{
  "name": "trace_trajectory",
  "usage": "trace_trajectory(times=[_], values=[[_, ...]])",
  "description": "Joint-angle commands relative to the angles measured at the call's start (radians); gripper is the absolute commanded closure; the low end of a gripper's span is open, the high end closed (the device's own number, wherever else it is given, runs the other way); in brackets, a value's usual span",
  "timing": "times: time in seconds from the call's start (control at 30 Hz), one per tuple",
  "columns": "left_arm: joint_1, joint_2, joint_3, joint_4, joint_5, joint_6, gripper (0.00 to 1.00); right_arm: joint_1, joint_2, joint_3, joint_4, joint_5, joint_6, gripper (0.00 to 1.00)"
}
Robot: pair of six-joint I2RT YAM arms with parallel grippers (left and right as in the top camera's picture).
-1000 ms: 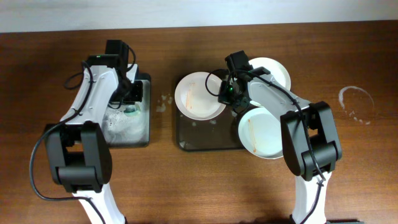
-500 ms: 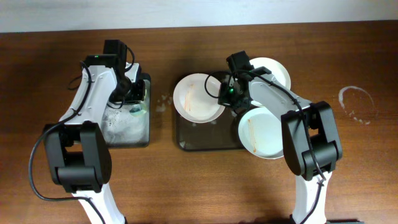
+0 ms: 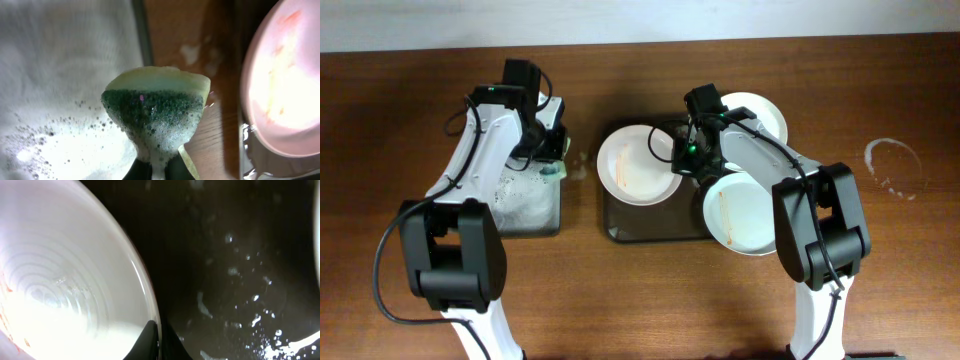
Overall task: Clean dirty plates on tray and stack at the side
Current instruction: 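Lift the sponge out and carry it over the held pink plate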
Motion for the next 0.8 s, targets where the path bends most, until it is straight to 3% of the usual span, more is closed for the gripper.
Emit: trace_trajectory(times=[0.0,0.23,0.47,0.77], values=[[-0.039,-0.077,0.051,0.043,0.014,0.023,0.99,-0.003,0.018,-0.004,-0.034,-0.004,-0.014,0.96],[-0.157,-0.063,0.05,0.129,0.035,-0.009,0.99,-0.037,0.013,-0.003,-0.084,-0.009,0.004,0.96],[-0.278,0.002,0.049,0.242,0.046,-0.129,0.99,-0.068,0.003,-0.003,-0.099,-0.027,0.003,0.96],[-0.314,0.142,0.049,0.275,0.058,-0.222,0.99,-0.096,0.003,-0.003,-0.101,-0.037,-0.024,0.96]])
